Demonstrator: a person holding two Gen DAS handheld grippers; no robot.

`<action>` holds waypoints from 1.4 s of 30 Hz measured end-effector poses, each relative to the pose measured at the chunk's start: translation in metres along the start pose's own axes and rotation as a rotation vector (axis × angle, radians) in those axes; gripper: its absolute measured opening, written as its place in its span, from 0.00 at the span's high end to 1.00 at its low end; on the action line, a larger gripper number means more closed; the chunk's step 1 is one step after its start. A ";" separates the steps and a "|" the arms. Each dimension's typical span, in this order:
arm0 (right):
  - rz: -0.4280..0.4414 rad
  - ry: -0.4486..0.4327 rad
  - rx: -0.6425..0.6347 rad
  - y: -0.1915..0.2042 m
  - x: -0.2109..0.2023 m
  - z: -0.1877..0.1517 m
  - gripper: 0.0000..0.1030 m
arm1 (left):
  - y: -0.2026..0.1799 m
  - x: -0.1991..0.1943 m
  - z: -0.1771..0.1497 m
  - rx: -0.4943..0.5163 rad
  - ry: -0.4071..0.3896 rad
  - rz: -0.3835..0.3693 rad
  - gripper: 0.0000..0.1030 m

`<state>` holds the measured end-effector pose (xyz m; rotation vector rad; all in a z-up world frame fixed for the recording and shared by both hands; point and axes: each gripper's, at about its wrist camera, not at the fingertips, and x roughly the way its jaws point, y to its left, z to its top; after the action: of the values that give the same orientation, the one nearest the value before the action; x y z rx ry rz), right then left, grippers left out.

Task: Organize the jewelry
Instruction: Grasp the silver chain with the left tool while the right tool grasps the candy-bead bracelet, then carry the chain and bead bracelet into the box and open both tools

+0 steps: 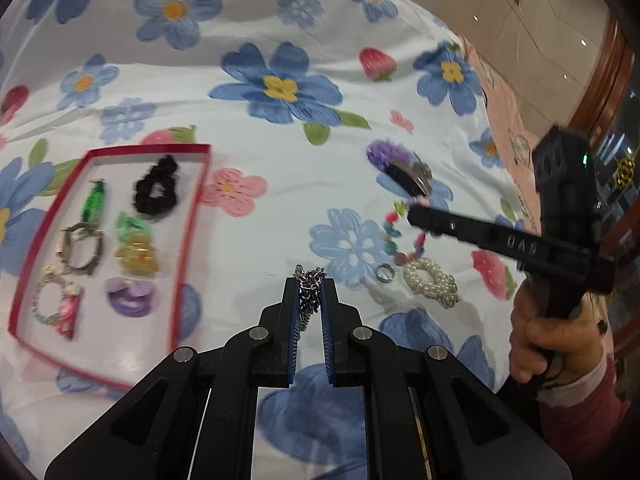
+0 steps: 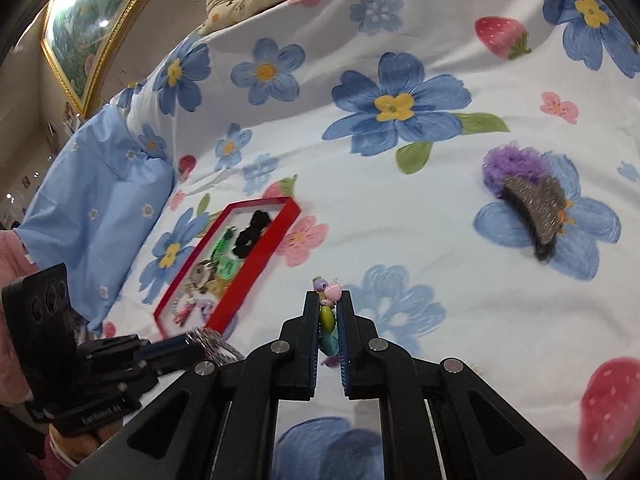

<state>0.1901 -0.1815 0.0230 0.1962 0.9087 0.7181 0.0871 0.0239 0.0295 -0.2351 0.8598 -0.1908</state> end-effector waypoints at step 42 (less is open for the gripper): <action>0.162 0.082 -0.170 0.161 0.084 -0.021 0.92 | 0.165 -0.075 -0.021 -0.238 -0.119 0.138 0.92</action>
<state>0.1296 -0.0091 0.0267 0.0909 0.9113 0.9548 0.0351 0.1988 0.0247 -0.4038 0.7766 0.0553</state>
